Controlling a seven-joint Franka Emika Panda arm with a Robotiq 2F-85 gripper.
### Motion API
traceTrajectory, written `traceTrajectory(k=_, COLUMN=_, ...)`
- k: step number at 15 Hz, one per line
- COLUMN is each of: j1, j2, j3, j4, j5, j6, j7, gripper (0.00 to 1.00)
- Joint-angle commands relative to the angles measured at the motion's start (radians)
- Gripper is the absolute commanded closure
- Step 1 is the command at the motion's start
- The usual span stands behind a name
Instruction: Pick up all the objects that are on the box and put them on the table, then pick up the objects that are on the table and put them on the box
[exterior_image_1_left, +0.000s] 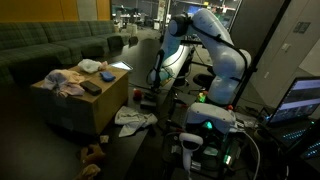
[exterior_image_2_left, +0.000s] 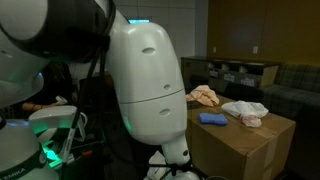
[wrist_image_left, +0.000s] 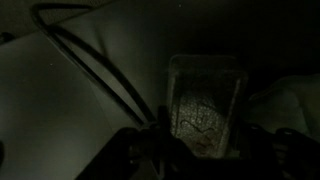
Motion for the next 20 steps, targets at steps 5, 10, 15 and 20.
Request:
traceTrajectory(k=5, j1=-0.005, j2=0.057, j3=-0.003, j4=0.096, j5=-0.03, j6=-0.022, j7=0.059, gripper=0.18)
traceTrajectory(k=10, j1=-0.023, j2=-0.023, j3=0.034, j4=0.043, j5=-0.053, j6=0.004, j7=0.031, gripper=0.0)
traceTrajectory(k=15, j1=-0.084, j2=-0.126, j3=0.132, j4=-0.003, j5=-0.094, j6=0.005, j7=-0.004, gripper=0.0)
traceTrajectory(k=20, j1=-0.223, j2=-0.178, j3=0.338, j4=-0.042, j5=-0.143, j6=-0.017, j7=-0.089, gripper=0.0)
